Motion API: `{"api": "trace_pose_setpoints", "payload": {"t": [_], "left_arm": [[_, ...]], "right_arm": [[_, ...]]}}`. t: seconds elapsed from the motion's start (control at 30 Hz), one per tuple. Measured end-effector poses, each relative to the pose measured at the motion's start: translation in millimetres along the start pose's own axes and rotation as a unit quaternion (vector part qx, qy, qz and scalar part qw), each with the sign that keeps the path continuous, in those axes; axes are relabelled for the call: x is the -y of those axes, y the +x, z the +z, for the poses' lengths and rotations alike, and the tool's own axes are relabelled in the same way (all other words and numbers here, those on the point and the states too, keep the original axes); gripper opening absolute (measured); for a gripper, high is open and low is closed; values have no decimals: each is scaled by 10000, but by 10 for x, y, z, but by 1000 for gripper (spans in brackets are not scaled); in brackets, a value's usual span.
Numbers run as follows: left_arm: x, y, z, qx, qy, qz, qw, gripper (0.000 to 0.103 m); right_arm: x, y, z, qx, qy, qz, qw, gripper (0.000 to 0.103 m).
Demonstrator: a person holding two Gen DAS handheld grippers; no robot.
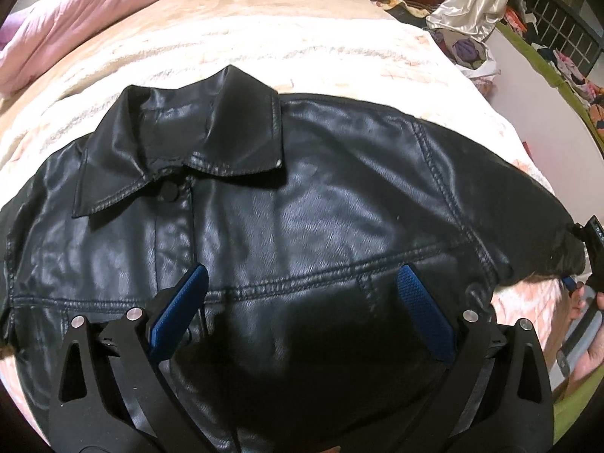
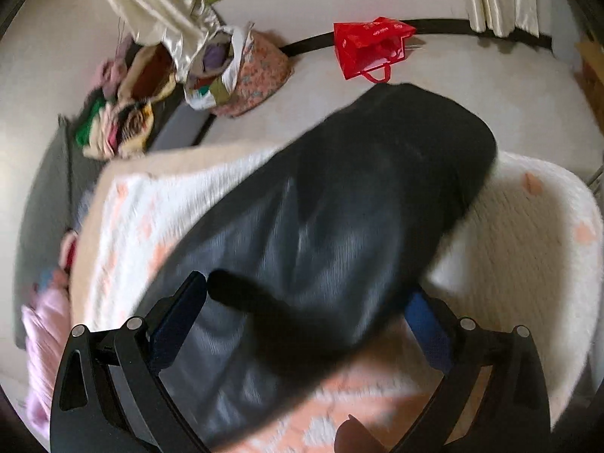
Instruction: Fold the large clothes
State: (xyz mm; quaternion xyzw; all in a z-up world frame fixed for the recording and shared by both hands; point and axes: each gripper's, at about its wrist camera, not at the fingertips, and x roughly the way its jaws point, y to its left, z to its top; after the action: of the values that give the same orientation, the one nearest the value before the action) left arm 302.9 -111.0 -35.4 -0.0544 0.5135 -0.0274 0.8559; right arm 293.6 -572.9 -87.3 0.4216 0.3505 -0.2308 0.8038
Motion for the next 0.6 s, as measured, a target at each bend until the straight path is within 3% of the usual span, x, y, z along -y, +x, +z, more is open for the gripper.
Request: {"api": "trace_pose_setpoints", "payload": {"t": [0.1, 0.13, 0.17, 0.27, 0.37, 0.6], "left_arm": [[16, -22, 41, 78, 2, -21, 10000, 94], [20, -30, 52, 93, 5, -50, 9999, 94], [20, -37, 59, 101, -8, -65, 9999, 94], [13, -51, 92, 108, -8, -72, 9999, 94], [-24, -99, 114, 142, 14, -23, 9999, 94], [-278, -299, 197, 297, -145, -70, 9994, 94]], "right_arm": [[45, 45, 91, 129, 184, 204, 9995, 92], [53, 48, 119, 171, 192, 248, 9994, 75], [41, 45, 136, 225, 165, 295, 9992, 45], [57, -18, 182, 206, 214, 899, 9955, 19], [-116, -241, 199, 385, -139, 1370, 9897, 11], [-902, -845, -21, 553, -1301, 2413, 9601, 10]]}}
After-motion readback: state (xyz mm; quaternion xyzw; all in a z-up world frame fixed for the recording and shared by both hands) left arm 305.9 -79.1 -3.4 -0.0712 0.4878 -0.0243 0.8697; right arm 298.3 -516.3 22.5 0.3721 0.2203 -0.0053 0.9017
